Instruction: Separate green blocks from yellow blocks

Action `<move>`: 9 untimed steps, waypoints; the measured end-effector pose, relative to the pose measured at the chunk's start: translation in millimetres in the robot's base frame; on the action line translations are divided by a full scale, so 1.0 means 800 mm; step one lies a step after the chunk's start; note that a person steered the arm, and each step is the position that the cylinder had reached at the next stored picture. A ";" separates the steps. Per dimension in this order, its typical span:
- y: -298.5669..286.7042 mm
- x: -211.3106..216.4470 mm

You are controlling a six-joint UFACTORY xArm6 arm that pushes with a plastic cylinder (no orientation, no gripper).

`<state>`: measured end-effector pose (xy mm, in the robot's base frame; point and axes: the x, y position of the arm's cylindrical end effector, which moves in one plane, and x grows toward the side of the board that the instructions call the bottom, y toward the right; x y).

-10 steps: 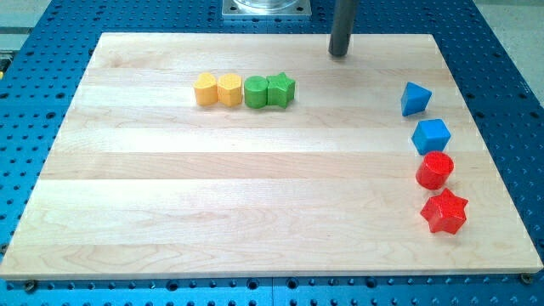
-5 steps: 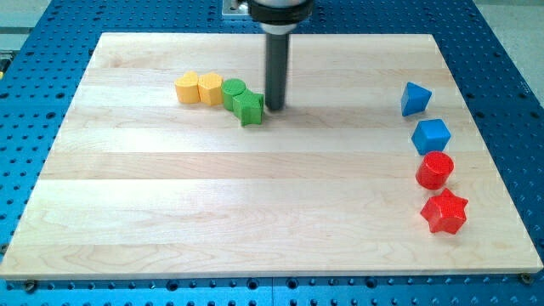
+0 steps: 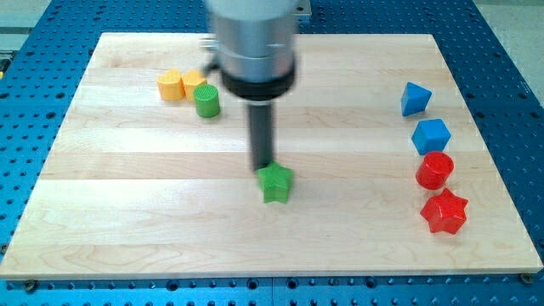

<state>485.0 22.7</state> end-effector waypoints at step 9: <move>-0.313 -0.273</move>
<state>266.6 -228.1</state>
